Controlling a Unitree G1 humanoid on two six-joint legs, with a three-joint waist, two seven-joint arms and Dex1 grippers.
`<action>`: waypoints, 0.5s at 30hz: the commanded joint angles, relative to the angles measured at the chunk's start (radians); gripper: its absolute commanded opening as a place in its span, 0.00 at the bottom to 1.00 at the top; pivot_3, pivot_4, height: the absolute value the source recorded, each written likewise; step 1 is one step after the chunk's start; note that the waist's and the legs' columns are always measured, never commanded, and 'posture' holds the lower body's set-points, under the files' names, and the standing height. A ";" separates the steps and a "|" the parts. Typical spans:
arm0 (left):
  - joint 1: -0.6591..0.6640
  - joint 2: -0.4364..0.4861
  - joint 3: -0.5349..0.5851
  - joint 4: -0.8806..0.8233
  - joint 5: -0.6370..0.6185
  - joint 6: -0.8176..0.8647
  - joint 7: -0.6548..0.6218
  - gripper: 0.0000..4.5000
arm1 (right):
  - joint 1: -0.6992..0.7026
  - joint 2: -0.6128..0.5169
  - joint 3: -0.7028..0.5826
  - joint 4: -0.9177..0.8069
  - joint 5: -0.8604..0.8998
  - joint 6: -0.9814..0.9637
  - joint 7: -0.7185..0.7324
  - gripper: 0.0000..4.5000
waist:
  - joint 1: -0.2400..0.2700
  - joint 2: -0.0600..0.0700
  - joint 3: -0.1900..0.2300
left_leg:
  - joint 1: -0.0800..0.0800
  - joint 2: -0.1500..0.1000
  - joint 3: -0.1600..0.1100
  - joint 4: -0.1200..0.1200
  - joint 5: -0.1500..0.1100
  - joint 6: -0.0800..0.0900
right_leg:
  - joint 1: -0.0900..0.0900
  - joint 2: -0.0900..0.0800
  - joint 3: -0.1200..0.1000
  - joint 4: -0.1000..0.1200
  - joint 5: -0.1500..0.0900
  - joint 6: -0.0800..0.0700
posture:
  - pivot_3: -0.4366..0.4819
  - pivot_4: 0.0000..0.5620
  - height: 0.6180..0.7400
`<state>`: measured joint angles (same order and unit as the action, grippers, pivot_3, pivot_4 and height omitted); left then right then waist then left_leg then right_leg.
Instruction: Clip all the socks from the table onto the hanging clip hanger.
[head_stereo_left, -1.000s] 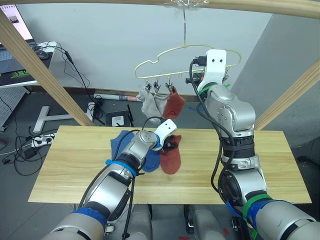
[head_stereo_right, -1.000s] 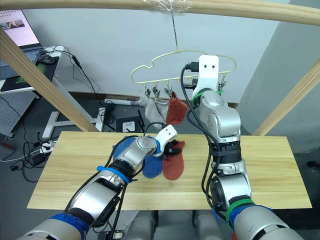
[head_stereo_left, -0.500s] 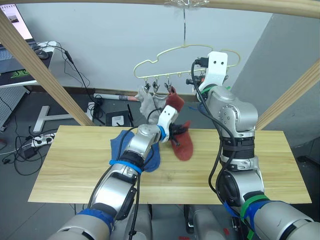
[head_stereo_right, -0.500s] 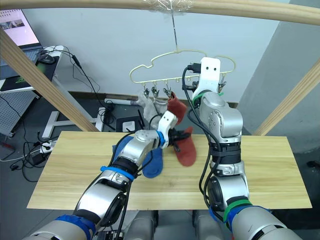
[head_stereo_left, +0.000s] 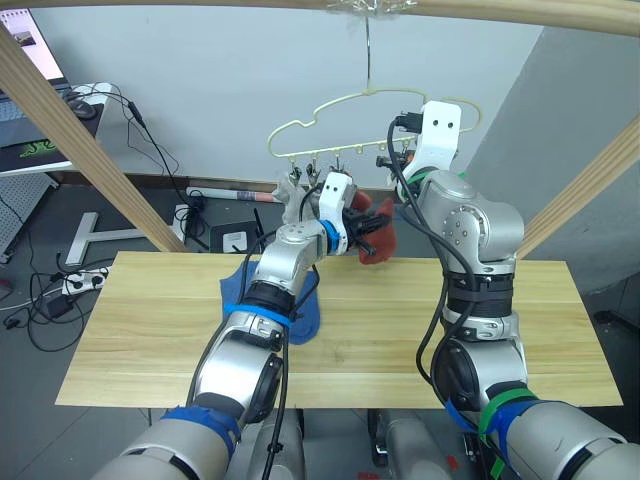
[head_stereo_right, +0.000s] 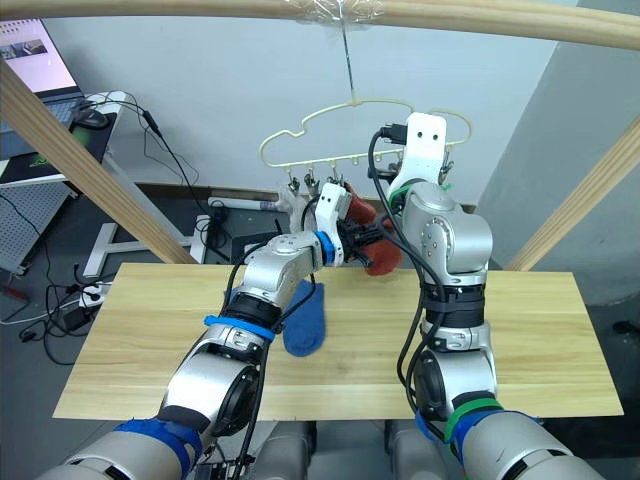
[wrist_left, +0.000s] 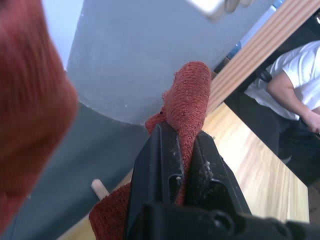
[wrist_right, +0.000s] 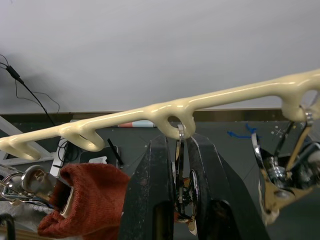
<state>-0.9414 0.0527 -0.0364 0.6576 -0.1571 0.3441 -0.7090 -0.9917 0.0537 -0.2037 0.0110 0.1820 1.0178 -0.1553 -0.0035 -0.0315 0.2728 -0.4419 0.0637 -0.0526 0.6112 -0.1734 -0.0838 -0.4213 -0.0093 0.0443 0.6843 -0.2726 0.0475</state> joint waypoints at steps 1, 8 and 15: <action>-0.035 -0.008 0.012 -0.019 -0.021 -0.016 0.004 0.08 | -0.022 0.005 -0.003 -0.045 0.018 -0.003 -0.001 0.03 | 0.000 0.000 0.000 | 0.000 0.000 0.000 0.000 0.000 0.000 | 0.000 0.000 0.000 0.000 0.000 0.000 | 0.52 0.37 1.00; -0.057 -0.016 0.024 -0.009 -0.028 -0.018 0.008 0.08 | -0.023 0.009 -0.004 -0.044 0.020 -0.001 0.001 0.03 | 0.000 0.000 0.000 | 0.000 0.000 0.000 0.000 0.000 0.000 | 0.000 0.000 0.000 0.000 0.000 0.000 | 0.53 0.37 1.00; -0.077 -0.020 0.039 0.017 -0.028 -0.033 0.014 0.08 | -0.024 0.012 -0.006 -0.040 0.023 0.004 0.001 0.03 | 0.000 0.000 0.000 | 0.000 0.000 0.000 0.000 0.000 0.000 | 0.000 0.000 0.000 0.000 0.000 0.000 | 0.53 0.37 1.00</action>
<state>-0.9880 0.0418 -0.0085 0.6832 -0.1610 0.3365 -0.6983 -0.9917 0.0615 -0.2056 0.0111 0.1888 1.0224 -0.1548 -0.0032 -0.0315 0.2728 -0.4420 0.0636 -0.0525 0.6111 -0.1734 -0.0838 -0.4212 -0.0094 0.0443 0.6839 -0.2726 0.0475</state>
